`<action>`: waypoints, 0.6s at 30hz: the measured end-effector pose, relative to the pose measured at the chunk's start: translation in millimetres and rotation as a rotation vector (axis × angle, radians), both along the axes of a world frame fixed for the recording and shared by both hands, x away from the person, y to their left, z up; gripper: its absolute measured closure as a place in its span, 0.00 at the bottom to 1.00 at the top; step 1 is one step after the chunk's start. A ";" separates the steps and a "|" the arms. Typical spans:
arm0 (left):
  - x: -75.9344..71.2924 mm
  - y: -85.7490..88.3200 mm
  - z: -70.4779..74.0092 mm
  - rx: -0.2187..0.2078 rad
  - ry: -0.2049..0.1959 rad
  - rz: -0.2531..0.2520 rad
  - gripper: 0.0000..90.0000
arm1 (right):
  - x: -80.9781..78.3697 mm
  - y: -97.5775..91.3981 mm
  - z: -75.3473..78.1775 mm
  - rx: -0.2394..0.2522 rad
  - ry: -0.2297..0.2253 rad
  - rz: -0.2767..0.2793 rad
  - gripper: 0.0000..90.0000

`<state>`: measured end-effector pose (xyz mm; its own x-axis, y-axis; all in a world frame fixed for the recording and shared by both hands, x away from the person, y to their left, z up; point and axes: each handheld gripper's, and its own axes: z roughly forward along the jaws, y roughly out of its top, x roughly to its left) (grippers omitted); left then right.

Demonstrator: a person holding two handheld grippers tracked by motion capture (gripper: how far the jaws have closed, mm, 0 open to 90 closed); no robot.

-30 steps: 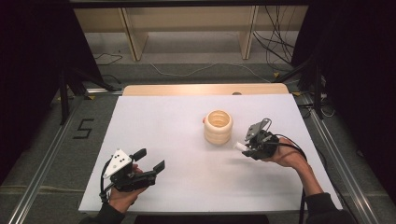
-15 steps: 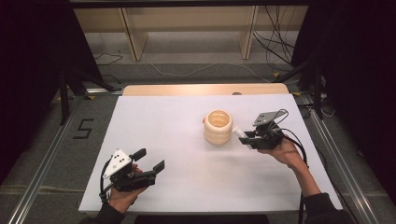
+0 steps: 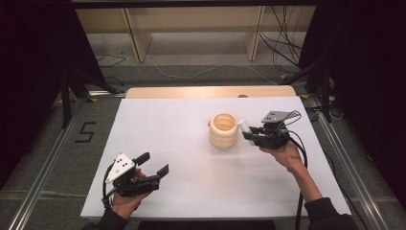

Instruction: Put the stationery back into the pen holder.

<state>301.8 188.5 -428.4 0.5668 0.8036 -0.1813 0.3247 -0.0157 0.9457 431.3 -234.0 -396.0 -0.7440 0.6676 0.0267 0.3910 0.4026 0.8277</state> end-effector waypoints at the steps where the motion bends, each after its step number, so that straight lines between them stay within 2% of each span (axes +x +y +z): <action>1: 0.0 0.0 0.0 0.000 0.000 0.000 0.17 | 0.2 0.8 0.9 0.017 -0.004 -0.004 0.77; 8: 0.1 0.0 -0.3 0.001 0.001 0.000 0.17 | 4.0 10.1 3.1 0.066 -0.017 -0.027 0.77; 18: -0.2 0.9 -0.3 0.002 0.000 0.000 0.17 | 12.8 30.0 9.5 0.118 -0.068 -0.056 0.77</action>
